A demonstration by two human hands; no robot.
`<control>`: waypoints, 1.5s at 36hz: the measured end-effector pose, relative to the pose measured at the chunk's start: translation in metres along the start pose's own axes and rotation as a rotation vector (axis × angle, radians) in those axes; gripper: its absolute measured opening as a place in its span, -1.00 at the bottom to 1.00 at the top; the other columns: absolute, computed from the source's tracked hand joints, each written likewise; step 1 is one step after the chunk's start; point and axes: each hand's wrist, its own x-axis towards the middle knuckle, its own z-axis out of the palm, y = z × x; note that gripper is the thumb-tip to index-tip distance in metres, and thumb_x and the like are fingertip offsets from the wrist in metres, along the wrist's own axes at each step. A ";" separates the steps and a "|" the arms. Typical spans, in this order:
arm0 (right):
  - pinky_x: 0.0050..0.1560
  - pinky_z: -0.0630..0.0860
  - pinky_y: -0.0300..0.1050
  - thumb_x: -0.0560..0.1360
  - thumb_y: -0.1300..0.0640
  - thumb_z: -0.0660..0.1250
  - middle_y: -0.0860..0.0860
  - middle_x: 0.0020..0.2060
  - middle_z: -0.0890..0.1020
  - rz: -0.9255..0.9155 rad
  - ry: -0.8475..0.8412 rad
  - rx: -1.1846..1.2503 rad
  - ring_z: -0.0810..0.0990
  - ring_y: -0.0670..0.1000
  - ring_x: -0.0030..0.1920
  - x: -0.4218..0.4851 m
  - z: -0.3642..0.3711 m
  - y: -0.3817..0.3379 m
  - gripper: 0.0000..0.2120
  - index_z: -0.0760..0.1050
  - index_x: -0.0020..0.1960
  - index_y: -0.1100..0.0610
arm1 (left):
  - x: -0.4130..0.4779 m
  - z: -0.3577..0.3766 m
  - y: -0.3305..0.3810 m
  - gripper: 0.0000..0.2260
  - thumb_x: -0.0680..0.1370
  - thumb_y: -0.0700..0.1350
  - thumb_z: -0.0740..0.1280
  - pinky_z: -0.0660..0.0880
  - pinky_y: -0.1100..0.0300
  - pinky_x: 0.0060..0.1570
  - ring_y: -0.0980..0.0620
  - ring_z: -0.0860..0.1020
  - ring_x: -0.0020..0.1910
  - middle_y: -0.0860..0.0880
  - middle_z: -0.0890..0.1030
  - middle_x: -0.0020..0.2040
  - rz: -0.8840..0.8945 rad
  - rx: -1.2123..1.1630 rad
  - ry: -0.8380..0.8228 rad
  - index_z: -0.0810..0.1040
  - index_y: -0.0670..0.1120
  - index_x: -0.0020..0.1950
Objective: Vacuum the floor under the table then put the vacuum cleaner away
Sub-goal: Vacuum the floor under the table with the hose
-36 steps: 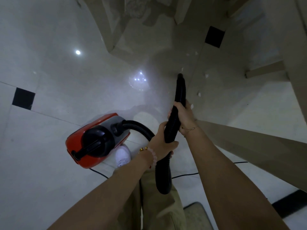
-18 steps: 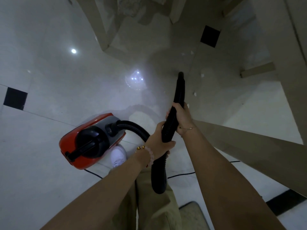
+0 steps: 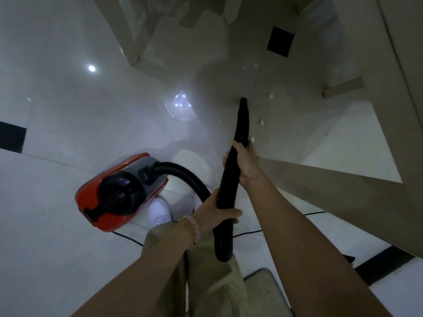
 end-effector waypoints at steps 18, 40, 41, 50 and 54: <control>-0.54 0.47 -0.26 0.59 0.09 0.24 0.09 -0.35 0.43 0.238 0.070 0.225 0.47 -0.03 -0.57 -0.041 -0.043 0.055 -0.88 0.35 0.07 0.12 | -0.049 0.008 -0.047 -0.85 0.50 -0.18 0.38 0.46 0.39 -0.41 0.22 0.49 -0.49 -0.05 0.51 -0.32 0.047 0.297 0.171 0.42 -0.09 -0.04; -0.52 0.50 -0.23 0.60 0.14 0.22 0.10 -0.30 0.42 0.086 0.164 0.228 0.41 0.03 -0.40 -0.064 -0.057 0.077 -0.79 0.38 0.20 0.17 | -0.063 0.002 -0.070 -0.90 0.50 -0.15 0.37 0.47 0.34 -0.33 0.15 0.53 -0.39 0.01 0.54 -0.30 -0.021 0.447 0.083 0.46 -0.04 -0.14; -0.52 0.50 -0.23 0.60 0.14 0.22 0.11 -0.29 0.42 0.072 0.175 0.222 0.42 0.03 -0.39 -0.063 -0.057 0.076 -0.78 0.38 0.22 0.17 | -0.060 0.003 -0.070 -0.92 0.50 -0.14 0.37 0.49 0.31 -0.29 0.12 0.53 -0.35 0.01 0.55 -0.29 -0.023 0.451 0.083 0.48 -0.06 -0.09; -0.54 0.49 -0.24 0.59 0.12 0.24 0.09 -0.25 0.41 0.048 0.148 0.215 0.41 0.02 -0.38 -0.058 -0.055 0.051 -0.72 0.35 0.28 0.15 | -0.045 0.006 -0.060 -0.79 0.39 -0.03 0.40 0.48 0.08 -0.23 0.01 0.51 -0.38 -0.08 0.54 -0.32 0.018 0.393 0.027 0.44 -0.05 -0.07; -0.52 0.50 -0.25 0.59 0.14 0.23 0.09 -0.29 0.41 0.024 0.114 0.192 0.39 0.01 -0.38 -0.057 -0.052 0.039 -0.79 0.35 0.21 0.14 | -0.036 0.007 -0.057 -0.86 0.46 -0.09 0.39 0.48 0.08 -0.18 -0.01 0.51 -0.33 -0.08 0.55 -0.30 0.009 0.405 0.028 0.43 -0.01 -0.13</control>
